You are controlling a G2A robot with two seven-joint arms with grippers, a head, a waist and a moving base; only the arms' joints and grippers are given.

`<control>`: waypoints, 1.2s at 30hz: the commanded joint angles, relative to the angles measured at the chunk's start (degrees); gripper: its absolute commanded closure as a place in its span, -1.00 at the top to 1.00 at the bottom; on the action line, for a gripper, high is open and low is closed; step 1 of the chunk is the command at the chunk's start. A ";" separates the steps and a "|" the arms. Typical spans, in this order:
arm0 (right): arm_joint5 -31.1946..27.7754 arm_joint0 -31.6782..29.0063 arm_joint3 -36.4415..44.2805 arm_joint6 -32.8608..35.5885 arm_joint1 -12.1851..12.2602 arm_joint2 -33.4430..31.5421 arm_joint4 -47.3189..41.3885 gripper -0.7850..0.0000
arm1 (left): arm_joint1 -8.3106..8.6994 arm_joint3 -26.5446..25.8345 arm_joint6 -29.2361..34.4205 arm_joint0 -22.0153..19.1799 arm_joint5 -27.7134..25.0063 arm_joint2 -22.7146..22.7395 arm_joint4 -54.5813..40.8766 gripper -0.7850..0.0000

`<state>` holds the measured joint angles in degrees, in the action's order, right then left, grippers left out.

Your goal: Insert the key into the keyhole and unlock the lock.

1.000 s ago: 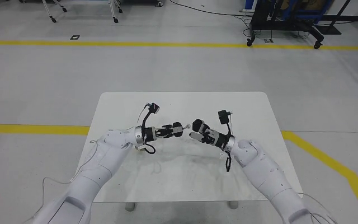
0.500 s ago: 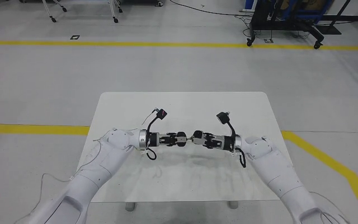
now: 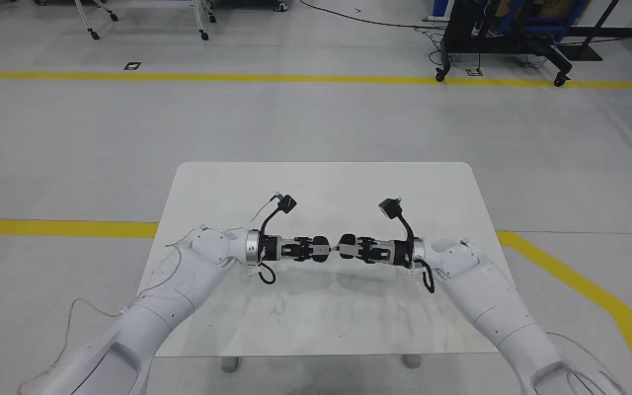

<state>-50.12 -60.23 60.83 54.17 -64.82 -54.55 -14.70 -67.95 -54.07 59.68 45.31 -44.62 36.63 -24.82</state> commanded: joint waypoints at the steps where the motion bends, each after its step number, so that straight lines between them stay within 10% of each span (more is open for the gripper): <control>1: -0.08 0.26 -0.16 -0.08 0.06 0.49 -0.18 -0.65 | 0.14 0.02 -0.17 -0.23 -0.16 -0.58 -0.16 -1.00; 7: -0.36 0.78 -0.72 -0.37 0.29 1.96 -1.04 -1.00 | 0.46 0.11 -0.37 -0.98 -0.36 -2.32 -0.79 -1.00; 9: -0.61 0.81 -0.76 -0.61 0.40 2.45 -1.35 -1.00 | 0.55 0.48 -0.61 -1.18 -0.60 -2.60 -1.47 1.00; 18: -5.61 -1.24 0.00 -5.61 1.95 2.41 -5.99 -1.00 | 2.47 0.25 -2.53 -2.42 -2.53 -1.63 0.99 1.00; 26: -7.88 -3.15 -0.23 -7.88 3.72 1.36 -11.37 -1.00 | 9.80 -7.18 -5.02 0.68 -4.93 9.22 9.02 1.00; 36: -7.88 -3.55 0.98 -7.88 4.02 1.08 -10.06 -1.00 | 9.80 -7.18 -5.02 0.68 -4.93 9.22 9.02 1.00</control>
<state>-58.00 -63.78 61.81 46.29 -60.80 -53.47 -24.76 -58.15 -61.24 54.66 45.99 -49.54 45.85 -15.81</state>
